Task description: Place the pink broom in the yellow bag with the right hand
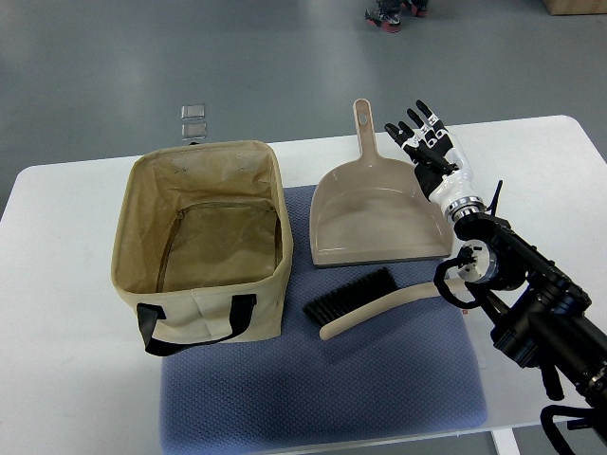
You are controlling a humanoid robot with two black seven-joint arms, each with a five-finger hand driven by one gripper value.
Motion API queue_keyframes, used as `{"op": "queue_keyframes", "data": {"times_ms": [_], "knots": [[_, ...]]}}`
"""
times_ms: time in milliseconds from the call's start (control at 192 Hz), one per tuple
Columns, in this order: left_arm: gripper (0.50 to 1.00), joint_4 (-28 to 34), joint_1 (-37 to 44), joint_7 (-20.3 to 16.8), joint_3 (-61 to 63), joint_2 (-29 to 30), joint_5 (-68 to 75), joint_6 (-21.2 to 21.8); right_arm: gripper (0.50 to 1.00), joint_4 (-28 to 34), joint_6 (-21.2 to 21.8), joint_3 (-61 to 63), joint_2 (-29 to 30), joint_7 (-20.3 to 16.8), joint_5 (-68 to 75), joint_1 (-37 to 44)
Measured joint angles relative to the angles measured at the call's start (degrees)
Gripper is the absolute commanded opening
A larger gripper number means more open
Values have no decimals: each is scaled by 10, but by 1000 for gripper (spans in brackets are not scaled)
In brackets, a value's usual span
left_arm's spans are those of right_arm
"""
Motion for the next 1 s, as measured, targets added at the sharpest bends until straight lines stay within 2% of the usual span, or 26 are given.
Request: {"op": "queue_keyframes", "data": {"times_ms": [999], "knots": [[1000, -1, 0, 0, 4, 0, 1, 2, 932, 0, -1, 3, -5, 0, 0, 3]]}}
